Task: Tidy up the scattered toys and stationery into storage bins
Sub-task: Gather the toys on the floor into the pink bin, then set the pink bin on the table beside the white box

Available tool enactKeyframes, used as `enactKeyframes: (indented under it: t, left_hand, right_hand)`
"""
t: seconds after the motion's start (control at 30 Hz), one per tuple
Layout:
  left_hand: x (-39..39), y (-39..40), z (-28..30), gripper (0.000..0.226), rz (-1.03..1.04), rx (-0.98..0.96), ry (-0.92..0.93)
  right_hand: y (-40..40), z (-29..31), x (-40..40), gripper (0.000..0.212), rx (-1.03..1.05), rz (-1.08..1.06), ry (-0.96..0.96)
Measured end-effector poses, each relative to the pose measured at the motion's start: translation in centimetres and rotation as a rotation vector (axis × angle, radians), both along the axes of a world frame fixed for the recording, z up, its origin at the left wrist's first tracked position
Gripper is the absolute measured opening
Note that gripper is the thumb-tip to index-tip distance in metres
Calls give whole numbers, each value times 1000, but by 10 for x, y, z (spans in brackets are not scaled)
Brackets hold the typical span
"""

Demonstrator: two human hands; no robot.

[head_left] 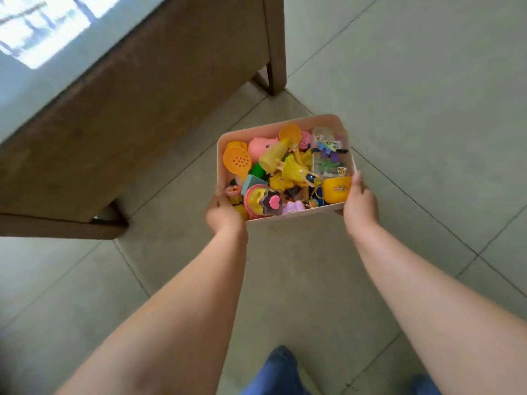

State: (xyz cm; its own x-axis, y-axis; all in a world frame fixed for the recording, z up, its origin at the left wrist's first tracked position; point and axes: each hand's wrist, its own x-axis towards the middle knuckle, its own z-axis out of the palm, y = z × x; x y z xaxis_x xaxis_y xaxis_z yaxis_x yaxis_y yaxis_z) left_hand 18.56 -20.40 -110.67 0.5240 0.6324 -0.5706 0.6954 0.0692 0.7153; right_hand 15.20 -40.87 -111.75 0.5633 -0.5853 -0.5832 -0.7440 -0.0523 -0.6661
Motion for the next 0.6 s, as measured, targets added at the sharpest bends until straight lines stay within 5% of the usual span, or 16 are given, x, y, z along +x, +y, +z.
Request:
enactKeyframes:
  t: [0.33, 0.6]
  left_hand:
    - [41, -8, 217, 40, 80, 6, -45]
    - [124, -34, 293, 42, 193, -6, -66]
  right_hand:
    - [1, 212, 67, 64, -212, -34, -96]
    - [-21, 286, 180, 57, -215, 59, -231]
